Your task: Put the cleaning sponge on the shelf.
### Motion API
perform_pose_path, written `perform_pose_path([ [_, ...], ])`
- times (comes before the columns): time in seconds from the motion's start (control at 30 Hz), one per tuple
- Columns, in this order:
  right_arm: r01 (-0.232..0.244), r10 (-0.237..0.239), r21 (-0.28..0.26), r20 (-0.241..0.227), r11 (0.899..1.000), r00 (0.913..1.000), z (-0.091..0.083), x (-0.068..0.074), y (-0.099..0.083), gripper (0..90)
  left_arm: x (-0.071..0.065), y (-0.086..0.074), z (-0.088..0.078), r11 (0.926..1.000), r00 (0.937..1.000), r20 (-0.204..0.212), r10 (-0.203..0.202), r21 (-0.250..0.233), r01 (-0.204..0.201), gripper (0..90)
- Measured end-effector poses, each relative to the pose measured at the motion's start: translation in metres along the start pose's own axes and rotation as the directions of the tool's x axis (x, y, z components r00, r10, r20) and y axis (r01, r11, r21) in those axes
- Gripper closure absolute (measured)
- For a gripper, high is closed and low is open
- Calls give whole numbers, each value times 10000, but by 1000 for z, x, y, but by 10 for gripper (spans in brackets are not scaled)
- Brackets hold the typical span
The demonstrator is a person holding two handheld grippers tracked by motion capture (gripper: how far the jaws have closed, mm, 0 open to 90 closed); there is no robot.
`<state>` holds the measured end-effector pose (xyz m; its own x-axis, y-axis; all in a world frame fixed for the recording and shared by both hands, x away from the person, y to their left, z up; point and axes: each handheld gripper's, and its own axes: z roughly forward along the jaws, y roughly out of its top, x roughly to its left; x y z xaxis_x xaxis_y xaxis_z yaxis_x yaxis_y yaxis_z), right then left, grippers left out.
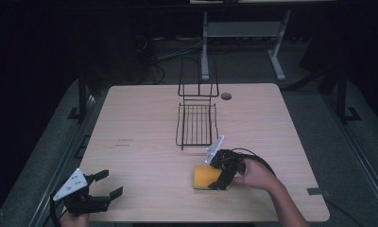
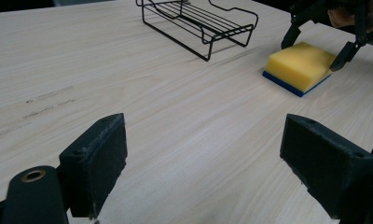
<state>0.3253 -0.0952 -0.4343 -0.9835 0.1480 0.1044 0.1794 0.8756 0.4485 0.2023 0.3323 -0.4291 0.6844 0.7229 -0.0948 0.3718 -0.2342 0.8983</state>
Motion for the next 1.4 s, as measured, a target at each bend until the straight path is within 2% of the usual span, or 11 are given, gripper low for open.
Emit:
perform_pose_path([
  [1.4,84,-87,151,213,9999,9997,15,2,-7,167,0,0,-1,10000,10000,32,-23,-64,23,141],
])
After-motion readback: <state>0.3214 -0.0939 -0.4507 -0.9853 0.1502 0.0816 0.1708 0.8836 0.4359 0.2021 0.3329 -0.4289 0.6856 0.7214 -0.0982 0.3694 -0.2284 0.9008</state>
